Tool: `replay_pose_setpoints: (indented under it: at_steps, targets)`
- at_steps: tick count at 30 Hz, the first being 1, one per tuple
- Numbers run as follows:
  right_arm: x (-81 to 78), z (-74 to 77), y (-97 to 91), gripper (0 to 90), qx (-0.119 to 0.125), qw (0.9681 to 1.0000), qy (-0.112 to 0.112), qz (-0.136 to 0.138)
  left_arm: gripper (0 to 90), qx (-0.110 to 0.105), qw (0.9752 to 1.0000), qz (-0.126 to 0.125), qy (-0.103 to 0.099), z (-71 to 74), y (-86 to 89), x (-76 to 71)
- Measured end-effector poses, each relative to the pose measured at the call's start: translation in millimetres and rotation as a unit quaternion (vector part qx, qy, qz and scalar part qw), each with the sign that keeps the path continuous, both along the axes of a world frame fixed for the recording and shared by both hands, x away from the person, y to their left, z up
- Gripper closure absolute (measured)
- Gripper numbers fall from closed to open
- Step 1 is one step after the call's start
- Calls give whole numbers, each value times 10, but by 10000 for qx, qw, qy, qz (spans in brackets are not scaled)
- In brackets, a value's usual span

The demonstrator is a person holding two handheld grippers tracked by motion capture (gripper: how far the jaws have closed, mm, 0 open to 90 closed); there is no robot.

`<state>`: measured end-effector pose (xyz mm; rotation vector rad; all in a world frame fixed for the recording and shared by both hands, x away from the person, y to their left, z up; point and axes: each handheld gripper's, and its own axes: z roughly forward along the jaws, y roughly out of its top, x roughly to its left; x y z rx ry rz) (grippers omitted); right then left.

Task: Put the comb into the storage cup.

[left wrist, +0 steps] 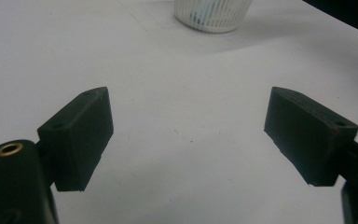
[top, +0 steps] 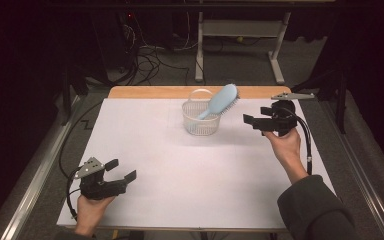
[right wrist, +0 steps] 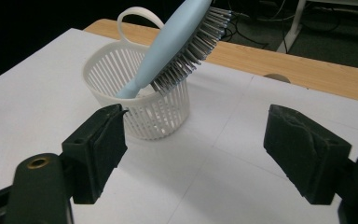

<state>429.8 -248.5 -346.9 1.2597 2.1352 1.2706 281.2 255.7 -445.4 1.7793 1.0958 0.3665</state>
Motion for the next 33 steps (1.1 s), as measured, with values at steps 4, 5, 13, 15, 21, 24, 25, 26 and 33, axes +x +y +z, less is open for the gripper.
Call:
replay_pose_setpoints:
  at_steps: [4,5,13,15,21,24,25,26,33]
  targets:
    - [-42,-3,-29,211,16,10000,-7,12,147,2,10000,-2,7,-2,-1,2]
    - [-48,-4,-37,211,14,10000,-12,17,147,3,10000,-2,10,-2,-2,2]
    - [-99,17,-134,211,95,9999,-63,-38,147,14,10000,-10,20,-4,-8,3]
    - [-114,22,-155,211,105,9999,-90,-41,147,17,10000,-11,23,-5,-8,4]
    - [-172,35,-212,211,115,9998,-125,-47,147,23,10000,-11,17,-4,-9,2]
    - [-205,39,-240,210,129,9998,-159,-49,147,29,10000,-17,13,-4,-13,1]
    - [-216,38,-247,210,136,9998,-150,-54,147,32,10000,-18,16,-5,-14,2]
    - [-224,34,-257,210,132,9998,-162,-51,147,33,10000,-18,17,-5,-15,2]
    - [-291,1,-325,208,160,9997,-171,-75,147,34,10000,-19,18,-5,-16,1]
